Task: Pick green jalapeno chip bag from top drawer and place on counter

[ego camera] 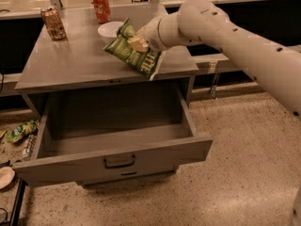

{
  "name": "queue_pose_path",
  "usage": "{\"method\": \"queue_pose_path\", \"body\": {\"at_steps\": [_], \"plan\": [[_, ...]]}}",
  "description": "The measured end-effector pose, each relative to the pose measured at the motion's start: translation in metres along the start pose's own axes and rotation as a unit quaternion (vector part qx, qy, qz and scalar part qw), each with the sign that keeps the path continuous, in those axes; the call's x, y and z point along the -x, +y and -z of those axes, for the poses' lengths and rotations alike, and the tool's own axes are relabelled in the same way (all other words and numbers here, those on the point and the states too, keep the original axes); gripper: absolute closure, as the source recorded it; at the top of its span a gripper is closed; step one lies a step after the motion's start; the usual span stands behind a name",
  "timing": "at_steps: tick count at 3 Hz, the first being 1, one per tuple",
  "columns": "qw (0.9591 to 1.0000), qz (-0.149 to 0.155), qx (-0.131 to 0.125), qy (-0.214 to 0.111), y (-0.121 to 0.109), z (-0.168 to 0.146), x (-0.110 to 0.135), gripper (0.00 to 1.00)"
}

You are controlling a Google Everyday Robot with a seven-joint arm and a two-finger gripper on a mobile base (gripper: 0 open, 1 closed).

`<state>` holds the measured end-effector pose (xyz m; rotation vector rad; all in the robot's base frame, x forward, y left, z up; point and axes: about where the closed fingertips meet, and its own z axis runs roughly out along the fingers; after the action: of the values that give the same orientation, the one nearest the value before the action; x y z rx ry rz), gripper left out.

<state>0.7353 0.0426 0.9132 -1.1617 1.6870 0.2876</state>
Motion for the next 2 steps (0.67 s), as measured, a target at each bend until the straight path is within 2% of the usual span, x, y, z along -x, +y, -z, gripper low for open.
{"method": "queue_pose_path", "body": {"at_steps": [1,2], "plan": [[0.9999,-0.01,-0.002,0.005,-0.0153,-0.0068,-0.009,0.15],[0.9998,-0.014,-0.008,0.011,-0.0245,-0.0065,-0.0112,0.0]]}}
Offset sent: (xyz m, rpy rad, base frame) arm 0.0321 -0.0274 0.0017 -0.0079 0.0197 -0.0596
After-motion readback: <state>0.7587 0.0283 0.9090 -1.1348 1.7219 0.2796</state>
